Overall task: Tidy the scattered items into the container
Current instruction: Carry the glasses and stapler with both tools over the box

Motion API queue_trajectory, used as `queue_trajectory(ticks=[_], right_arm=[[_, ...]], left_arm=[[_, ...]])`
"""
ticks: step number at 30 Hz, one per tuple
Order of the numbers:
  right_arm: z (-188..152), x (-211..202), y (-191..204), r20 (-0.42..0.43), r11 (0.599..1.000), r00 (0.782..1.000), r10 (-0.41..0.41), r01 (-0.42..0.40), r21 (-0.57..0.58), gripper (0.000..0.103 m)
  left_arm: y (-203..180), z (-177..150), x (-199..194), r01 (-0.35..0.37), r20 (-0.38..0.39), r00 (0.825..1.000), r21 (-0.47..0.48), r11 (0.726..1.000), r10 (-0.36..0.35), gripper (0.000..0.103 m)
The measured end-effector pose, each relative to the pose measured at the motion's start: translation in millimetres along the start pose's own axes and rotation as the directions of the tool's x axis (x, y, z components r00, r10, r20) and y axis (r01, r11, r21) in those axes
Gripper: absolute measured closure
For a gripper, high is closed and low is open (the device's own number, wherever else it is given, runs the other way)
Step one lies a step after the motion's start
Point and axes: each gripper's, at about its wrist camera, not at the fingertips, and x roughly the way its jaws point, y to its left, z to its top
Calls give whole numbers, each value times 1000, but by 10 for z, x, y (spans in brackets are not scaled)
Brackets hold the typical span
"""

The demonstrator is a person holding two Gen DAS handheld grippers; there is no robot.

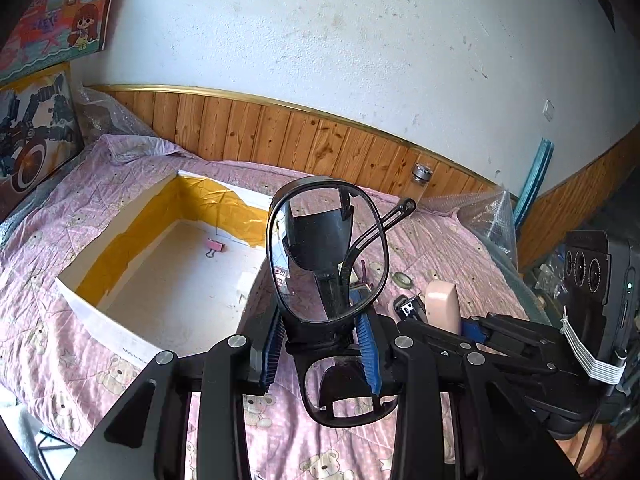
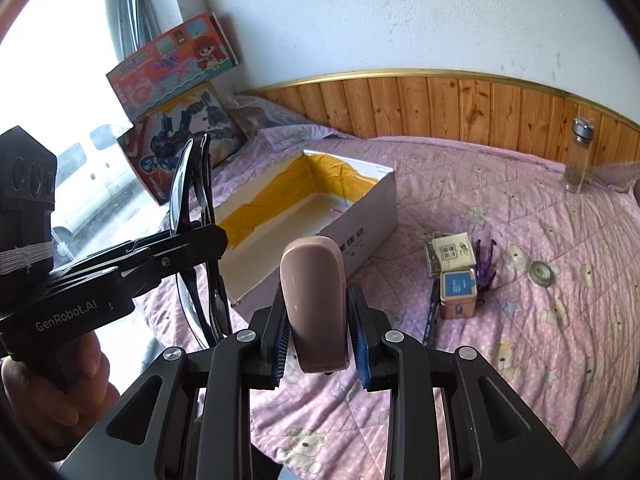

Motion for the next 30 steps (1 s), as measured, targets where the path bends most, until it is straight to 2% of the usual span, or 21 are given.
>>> queue_trajectory(ticks=[20, 30], right_arm=[[665, 643, 435, -38, 994, 996, 78, -81, -68, 74], [1029, 1087, 574, -79, 990, 992, 103, -110, -91, 74]], left_arm=[[715, 549, 6, -40, 36, 999, -42, 998, 41, 68], [1137, 733, 173, -80, 8, 997, -62, 995, 81, 68]])
